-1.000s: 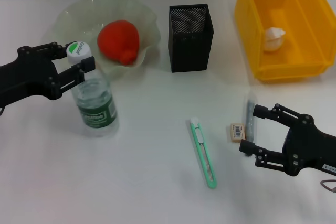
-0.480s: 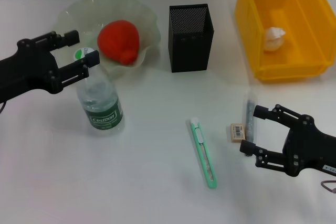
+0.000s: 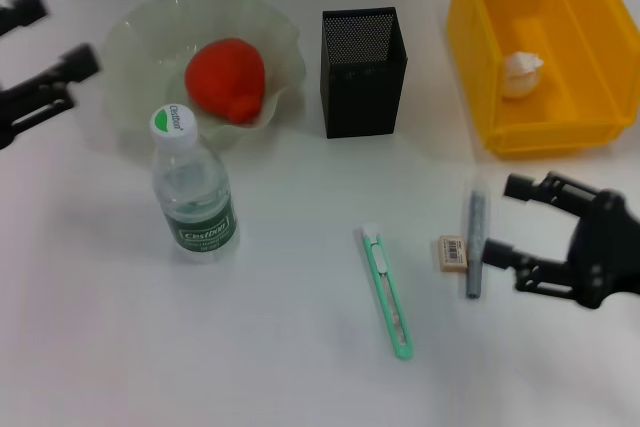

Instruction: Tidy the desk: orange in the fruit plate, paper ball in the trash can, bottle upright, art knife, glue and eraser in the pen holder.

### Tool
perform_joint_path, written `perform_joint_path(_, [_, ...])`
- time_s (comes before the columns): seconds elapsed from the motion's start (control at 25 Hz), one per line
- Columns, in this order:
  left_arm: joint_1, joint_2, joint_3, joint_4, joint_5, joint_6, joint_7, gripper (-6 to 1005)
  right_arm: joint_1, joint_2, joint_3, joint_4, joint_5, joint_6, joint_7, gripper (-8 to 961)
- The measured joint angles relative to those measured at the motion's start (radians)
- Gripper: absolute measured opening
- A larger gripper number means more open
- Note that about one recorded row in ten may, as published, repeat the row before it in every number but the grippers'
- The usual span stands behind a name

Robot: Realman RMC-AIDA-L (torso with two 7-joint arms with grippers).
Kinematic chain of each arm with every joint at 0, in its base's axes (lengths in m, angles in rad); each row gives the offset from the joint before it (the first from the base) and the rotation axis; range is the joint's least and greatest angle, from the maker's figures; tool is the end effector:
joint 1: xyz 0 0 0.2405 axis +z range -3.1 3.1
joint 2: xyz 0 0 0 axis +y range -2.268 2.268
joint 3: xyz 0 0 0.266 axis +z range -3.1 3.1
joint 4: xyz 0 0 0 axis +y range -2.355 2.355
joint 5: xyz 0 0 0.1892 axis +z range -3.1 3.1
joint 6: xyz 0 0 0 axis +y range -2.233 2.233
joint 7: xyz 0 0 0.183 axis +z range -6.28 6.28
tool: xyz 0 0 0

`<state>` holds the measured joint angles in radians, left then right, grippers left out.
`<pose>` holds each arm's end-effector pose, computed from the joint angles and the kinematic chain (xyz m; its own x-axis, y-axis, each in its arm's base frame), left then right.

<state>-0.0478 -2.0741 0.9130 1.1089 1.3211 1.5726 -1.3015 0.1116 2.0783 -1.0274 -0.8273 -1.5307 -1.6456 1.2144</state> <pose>-0.2468 0.2703 0.0696 0.6916 -0.0381 0.7212 0.4510 -0.7572 -0.4725 0.2644 0.2400 -0.0197 0.7144 -0.2116 -0.6670 -0.4413 -0.8760 -0.1948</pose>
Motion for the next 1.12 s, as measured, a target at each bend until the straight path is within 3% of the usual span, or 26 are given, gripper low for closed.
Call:
perform_joint_path(0.04, [0.000,0.000,0.000,0.000,0.000,0.000,0.000,780,0.000,0.000,0.000,0.000,0.000,0.000,0.000,842])
perform_joint_path(0.16, [0.010,0.005,-0.007,-0.092,-0.020,0.114,0.115,789,-0.005,0.004,0.022,-0.219,-0.087,-0.009,0.245,842])
perform_joint_path(0.2, [0.006,0.006,0.007,-0.162,0.036,0.187,0.203,788,0.005,0.005,0.017,-0.387,-0.171,-0.005,0.450,842])
perform_joint_path(0.24, [0.006,0.006,0.007,-0.162,0.036,0.187,0.203,788,0.005,0.005,0.017,-0.387,-0.171,-0.005,0.450,842])
perform_joint_path(0.28, [0.003,0.004,0.019,-0.193,0.076,0.202,0.240,787,0.016,0.006,0.007,-0.479,-0.221,0.001,0.551,842])
perform_joint_path(0.36, [-0.007,0.001,0.048,-0.249,0.138,0.210,0.307,786,0.045,0.008,-0.050,-0.639,-0.345,0.018,0.759,843])
perform_joint_path(0.4, [-0.026,0.001,0.090,-0.333,0.164,0.209,0.391,785,0.084,0.008,-0.149,-0.790,-0.499,0.036,0.953,843])
perform_joint_path(0.44, [-0.026,0.001,0.090,-0.333,0.164,0.209,0.391,785,0.084,0.008,-0.149,-0.790,-0.499,0.036,0.953,843])
perform_joint_path(0.48, [-0.039,0.002,0.106,-0.378,0.168,0.208,0.429,784,0.126,0.008,-0.253,-0.878,-0.639,0.059,1.128,843])
perform_joint_path(0.52, [-0.053,0.003,0.114,-0.421,0.174,0.206,0.455,784,0.126,0.008,-0.253,-0.878,-0.639,0.059,1.128,843])
perform_joint_path(0.6, [-0.089,0.004,0.118,-0.499,0.210,0.188,0.484,784,0.231,0.009,-0.446,-0.934,-0.885,0.085,1.413,843])
perform_joint_path(0.64, [-0.089,0.004,0.118,-0.499,0.210,0.188,0.484,784,0.231,0.009,-0.446,-0.934,-0.885,0.085,1.413,843])
perform_joint_path(0.8, [-0.123,0.004,0.117,-0.546,0.235,0.148,0.485,784,0.363,0.010,-0.639,-0.828,-1.009,0.142,1.623,842])
perform_joint_path(1.12, [-0.126,0.005,0.123,-0.549,0.236,0.115,0.478,784,0.425,0.010,-0.744,-0.658,-1.003,0.277,1.678,835])
